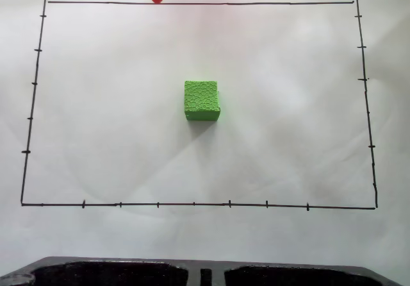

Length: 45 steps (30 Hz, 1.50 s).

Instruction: Grasp the colored block, Place it on the black dot, and then return the arm to the default position.

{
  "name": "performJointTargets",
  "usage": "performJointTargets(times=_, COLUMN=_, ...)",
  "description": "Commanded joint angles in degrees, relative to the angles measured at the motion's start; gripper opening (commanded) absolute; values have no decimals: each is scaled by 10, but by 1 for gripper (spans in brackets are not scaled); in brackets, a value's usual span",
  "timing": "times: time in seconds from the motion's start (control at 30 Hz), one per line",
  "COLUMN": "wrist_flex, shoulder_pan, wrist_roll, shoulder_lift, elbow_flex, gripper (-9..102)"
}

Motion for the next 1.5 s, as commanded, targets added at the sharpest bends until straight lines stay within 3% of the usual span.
performJointTargets(times=0.0, wrist_flex=-21, shoulder_pan=-11, wrist_roll=11, shoulder_lift=40, elbow_flex=33, gripper=0)
performJointTargets(times=0.4, wrist_flex=-99, shoulder_pan=-18, wrist_roll=50, shoulder_lift=69, elbow_flex=141, gripper=0)
performJointTargets(times=0.77, wrist_flex=-236, shoulder_pan=-18, wrist_roll=36, shoulder_lift=69, elbow_flex=201, gripper=0)
performJointTargets(times=1.1, wrist_flex=-278, shoulder_pan=-19, wrist_roll=19, shoulder_lift=70, elbow_flex=203, gripper=0)
performJointTargets(times=1.47, wrist_flex=-241, shoulder_pan=-17, wrist_roll=64, shoulder_lift=70, elbow_flex=203, gripper=0)
